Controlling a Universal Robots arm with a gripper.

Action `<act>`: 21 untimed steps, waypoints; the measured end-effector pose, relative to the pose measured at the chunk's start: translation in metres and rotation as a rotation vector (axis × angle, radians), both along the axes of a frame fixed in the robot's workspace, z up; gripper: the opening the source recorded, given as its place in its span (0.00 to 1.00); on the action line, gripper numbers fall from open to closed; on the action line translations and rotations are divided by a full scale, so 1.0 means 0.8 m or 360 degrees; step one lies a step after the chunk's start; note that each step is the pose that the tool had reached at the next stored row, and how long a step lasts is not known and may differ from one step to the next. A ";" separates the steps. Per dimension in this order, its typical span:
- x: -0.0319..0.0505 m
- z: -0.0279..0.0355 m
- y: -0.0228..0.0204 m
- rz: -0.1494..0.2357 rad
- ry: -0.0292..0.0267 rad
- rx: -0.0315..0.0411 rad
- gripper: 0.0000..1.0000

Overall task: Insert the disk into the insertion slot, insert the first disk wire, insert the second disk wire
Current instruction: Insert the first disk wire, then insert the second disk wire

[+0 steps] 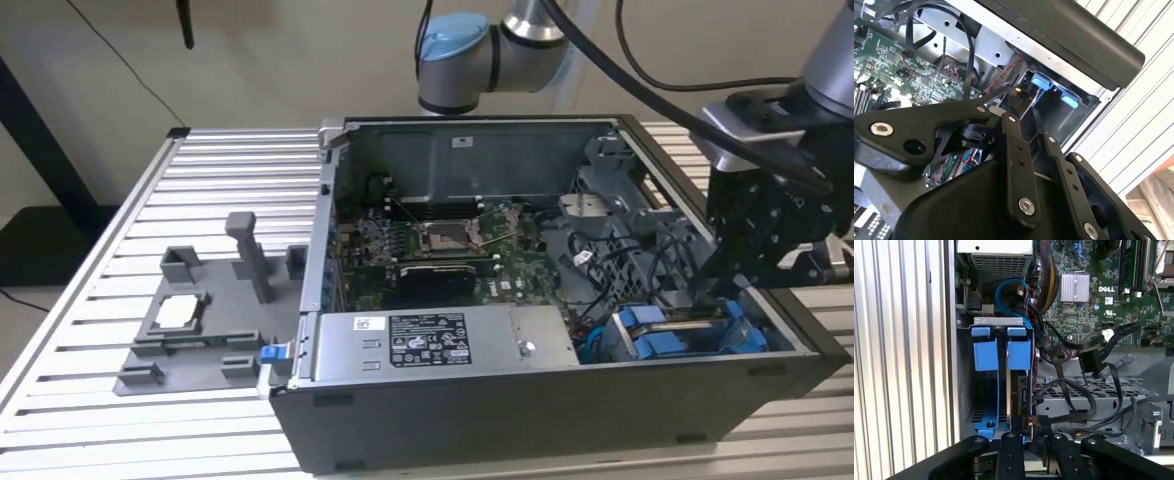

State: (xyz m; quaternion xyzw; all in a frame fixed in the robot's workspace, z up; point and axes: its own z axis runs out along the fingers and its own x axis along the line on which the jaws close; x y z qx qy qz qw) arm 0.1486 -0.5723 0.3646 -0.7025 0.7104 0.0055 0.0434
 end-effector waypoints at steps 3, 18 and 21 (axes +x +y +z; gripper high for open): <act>-0.003 0.0067 0.0017 0.0000 -0.00001 0.0000 0.27; -0.028 0.0210 0.0248 0.0000 0.00000 -0.0001 0.27; -0.032 0.0258 0.0292 0.0000 -0.00001 -0.0002 0.27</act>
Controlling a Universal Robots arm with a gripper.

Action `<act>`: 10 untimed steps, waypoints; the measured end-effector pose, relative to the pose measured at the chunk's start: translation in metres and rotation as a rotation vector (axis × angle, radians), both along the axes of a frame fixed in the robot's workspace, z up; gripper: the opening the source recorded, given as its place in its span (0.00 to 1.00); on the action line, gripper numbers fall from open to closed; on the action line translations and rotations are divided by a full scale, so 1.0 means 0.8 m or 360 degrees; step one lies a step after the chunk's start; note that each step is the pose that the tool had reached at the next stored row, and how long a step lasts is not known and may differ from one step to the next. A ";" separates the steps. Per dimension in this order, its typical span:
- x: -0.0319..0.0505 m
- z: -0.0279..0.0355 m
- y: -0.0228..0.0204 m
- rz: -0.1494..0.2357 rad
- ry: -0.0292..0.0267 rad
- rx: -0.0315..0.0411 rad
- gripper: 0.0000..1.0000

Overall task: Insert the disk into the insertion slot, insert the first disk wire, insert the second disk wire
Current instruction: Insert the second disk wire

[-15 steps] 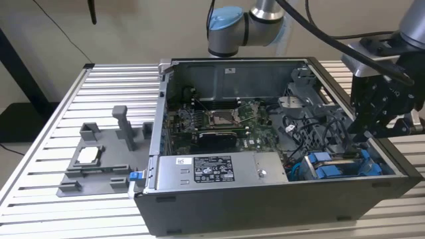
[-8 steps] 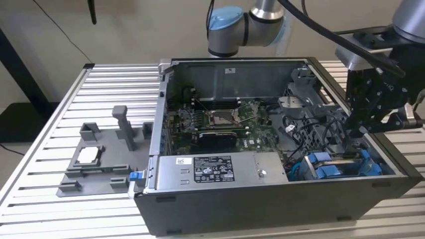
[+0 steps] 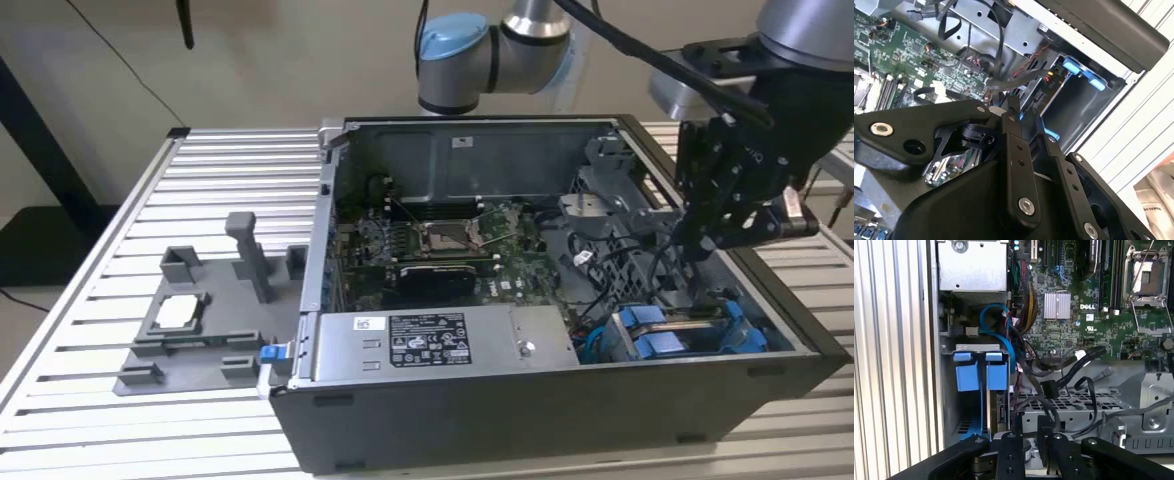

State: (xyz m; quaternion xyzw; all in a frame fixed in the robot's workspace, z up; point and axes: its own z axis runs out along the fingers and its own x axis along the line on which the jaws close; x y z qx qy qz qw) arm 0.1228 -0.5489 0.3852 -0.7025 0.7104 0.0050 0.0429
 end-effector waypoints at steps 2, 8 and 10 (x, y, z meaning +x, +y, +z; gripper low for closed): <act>-0.003 0.0050 0.0003 0.0000 0.00000 0.0000 0.27; -0.015 0.0136 0.0016 0.0000 -0.00001 0.0001 0.27; -0.022 0.0136 0.0023 0.0000 -0.00002 0.0000 0.27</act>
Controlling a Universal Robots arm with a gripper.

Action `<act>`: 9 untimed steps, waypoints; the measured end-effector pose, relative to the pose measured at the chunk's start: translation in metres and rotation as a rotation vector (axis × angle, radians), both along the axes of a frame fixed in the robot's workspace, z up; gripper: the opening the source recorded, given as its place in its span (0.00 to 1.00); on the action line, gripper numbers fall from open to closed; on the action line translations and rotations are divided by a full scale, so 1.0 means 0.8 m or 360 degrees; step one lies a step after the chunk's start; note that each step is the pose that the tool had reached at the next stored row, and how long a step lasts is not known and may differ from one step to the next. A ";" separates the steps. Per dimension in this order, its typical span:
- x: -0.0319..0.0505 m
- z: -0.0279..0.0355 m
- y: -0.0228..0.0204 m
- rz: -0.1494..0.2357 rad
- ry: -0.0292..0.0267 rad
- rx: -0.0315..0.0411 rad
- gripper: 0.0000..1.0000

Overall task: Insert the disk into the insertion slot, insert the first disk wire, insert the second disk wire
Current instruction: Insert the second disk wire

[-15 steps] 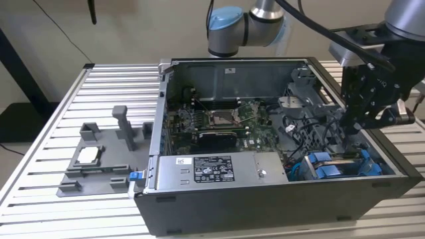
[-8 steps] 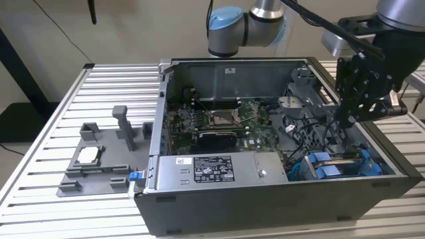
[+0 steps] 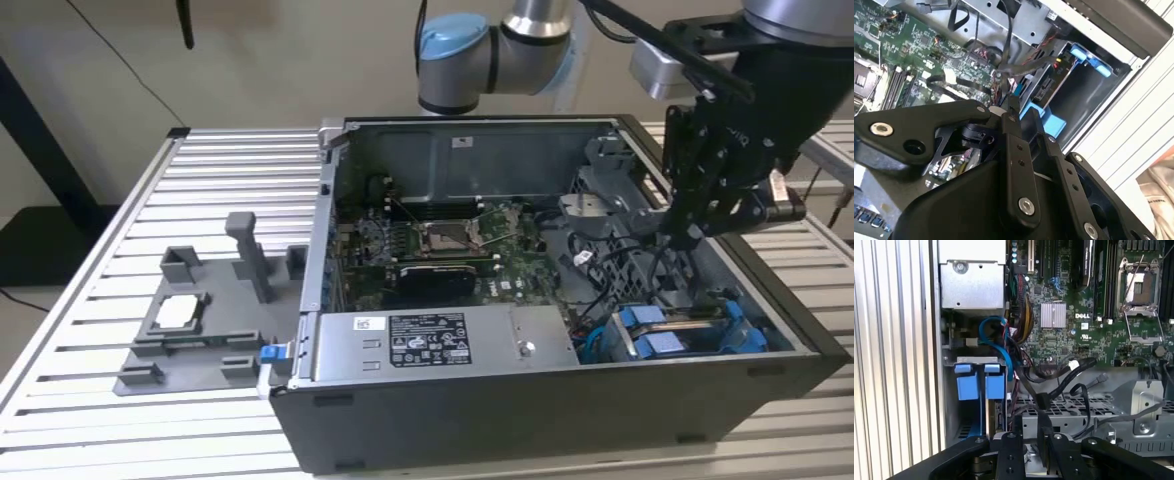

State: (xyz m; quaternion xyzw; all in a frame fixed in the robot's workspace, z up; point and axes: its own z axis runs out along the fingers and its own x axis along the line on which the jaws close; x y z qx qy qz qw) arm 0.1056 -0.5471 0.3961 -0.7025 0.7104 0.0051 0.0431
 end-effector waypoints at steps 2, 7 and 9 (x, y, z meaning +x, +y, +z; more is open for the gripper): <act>-0.007 0.0001 0.0015 0.0000 -0.00001 0.0000 0.27; -0.017 0.0000 0.0088 0.0007 -0.00015 -0.0018 0.27; -0.019 0.0001 0.0118 0.0016 -0.00035 -0.0039 0.27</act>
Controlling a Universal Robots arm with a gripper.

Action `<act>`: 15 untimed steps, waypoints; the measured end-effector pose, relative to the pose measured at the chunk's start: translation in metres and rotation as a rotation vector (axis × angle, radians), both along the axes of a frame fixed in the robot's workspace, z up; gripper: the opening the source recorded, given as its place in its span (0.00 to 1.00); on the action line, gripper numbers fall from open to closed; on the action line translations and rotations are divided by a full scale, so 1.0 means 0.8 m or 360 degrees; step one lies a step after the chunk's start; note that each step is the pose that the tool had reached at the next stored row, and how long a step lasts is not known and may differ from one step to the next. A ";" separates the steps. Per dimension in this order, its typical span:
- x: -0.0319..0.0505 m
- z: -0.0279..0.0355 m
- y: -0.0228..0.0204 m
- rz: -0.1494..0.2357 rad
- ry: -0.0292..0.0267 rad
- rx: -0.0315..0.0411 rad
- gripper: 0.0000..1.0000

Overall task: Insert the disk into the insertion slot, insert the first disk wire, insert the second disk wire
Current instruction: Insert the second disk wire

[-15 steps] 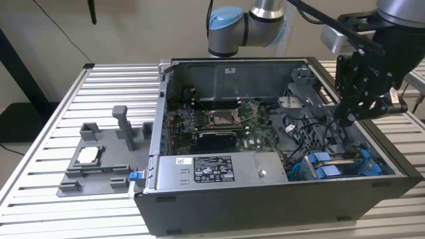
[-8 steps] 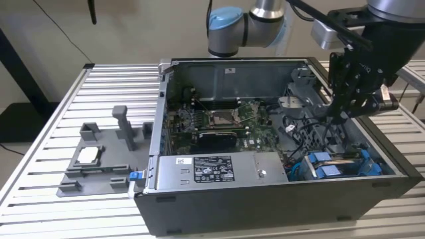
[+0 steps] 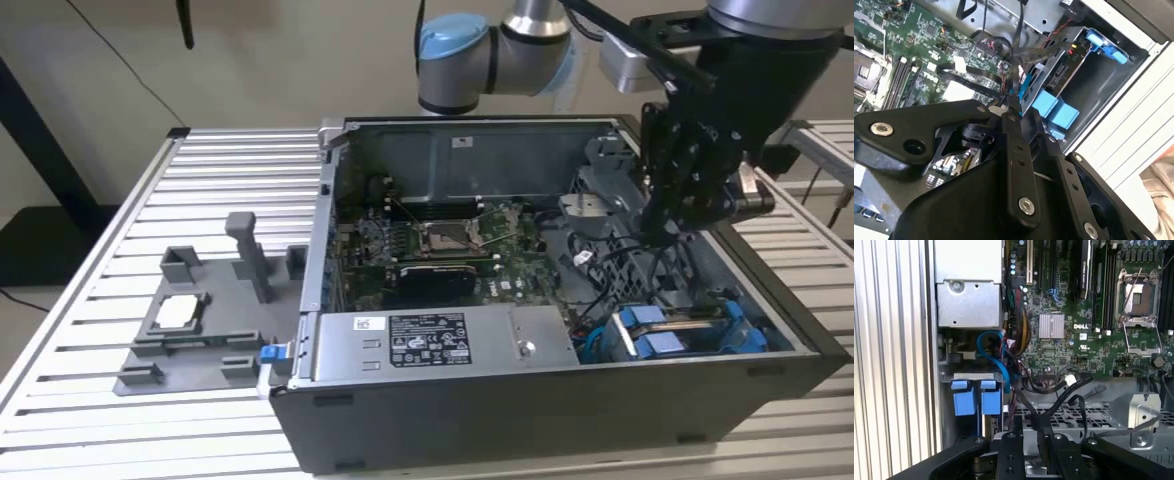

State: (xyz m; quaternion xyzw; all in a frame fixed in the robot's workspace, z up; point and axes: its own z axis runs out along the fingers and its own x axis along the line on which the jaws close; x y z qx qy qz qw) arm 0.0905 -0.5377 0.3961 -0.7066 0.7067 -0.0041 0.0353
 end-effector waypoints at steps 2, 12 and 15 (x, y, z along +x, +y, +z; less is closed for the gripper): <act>-0.002 -0.0002 0.0043 0.0008 -0.00017 -0.0016 0.27; -0.005 -0.0035 0.0118 0.0203 -0.00089 -0.0069 0.27; -0.007 -0.0065 0.0143 0.0233 -0.00140 -0.0075 0.27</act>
